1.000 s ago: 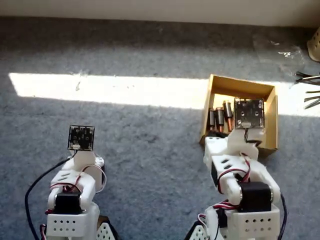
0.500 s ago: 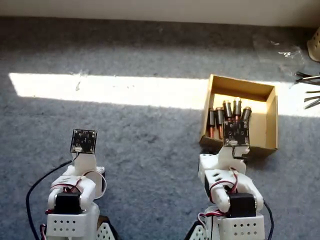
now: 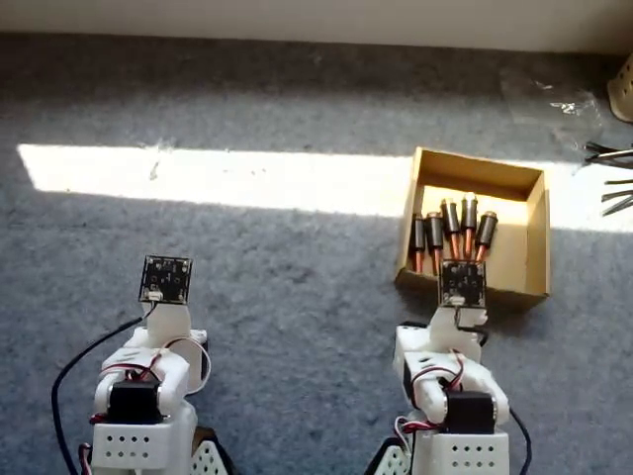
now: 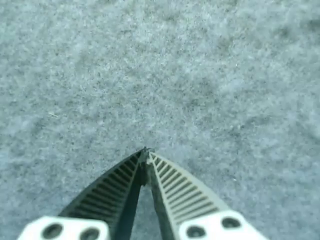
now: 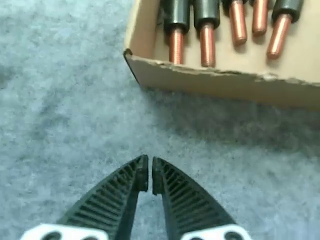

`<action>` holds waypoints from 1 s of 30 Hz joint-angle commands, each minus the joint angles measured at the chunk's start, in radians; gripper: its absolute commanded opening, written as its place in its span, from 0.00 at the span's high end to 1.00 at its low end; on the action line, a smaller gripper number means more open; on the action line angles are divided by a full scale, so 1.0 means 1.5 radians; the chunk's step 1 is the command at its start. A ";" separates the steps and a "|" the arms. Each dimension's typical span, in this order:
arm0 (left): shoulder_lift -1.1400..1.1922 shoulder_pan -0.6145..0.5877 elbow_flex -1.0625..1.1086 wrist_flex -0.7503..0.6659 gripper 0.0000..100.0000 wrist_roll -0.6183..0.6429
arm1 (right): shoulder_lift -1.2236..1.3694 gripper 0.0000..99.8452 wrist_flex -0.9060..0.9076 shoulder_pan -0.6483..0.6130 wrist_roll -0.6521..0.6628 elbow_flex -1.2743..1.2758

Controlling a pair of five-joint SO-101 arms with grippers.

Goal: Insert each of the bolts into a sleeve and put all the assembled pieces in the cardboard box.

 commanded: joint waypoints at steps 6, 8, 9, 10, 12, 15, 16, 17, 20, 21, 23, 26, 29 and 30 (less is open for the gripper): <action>-0.009 -0.002 0.015 0.004 1.00 0.000 | -0.019 0.99 0.016 0.012 0.000 0.064; -0.009 -0.002 0.015 0.004 1.00 0.000 | -0.019 0.99 0.018 0.012 0.000 0.067; -0.009 -0.002 0.015 0.004 1.00 0.000 | -0.019 0.99 0.018 0.012 0.000 0.069; -0.009 -0.002 0.015 0.004 1.00 0.000 | -0.019 0.99 0.019 0.012 0.000 0.069; -0.009 -0.002 0.015 0.004 1.00 0.000 | -0.019 0.99 0.019 0.012 0.000 0.069; -0.009 -0.002 0.015 0.004 1.00 0.000 | -0.018 0.99 0.031 0.013 0.000 0.071; -0.009 -0.002 0.015 0.004 1.00 0.000 | -0.018 0.99 0.030 0.013 -0.001 0.071; -0.009 -0.001 0.015 0.004 1.00 0.000 | -0.018 0.99 0.029 0.013 -0.001 0.073; -0.009 -0.001 0.015 0.004 1.00 0.000 | -0.017 0.99 0.020 0.013 -0.001 0.104; -0.009 -0.001 0.015 0.004 1.00 0.000 | -0.017 0.99 0.020 0.013 -0.001 0.112; -0.009 0.001 0.015 0.004 1.00 0.000 | -0.017 0.99 0.020 0.013 -0.001 0.116; -0.009 0.001 0.015 0.004 1.00 0.000 | -0.017 0.99 0.020 0.013 -0.002 0.116; -0.009 0.001 0.015 0.004 1.00 0.001 | -0.018 0.99 0.020 0.013 -0.001 0.116; -0.009 -0.001 0.015 0.004 1.00 0.001 | -0.018 0.99 0.020 0.013 -0.001 0.116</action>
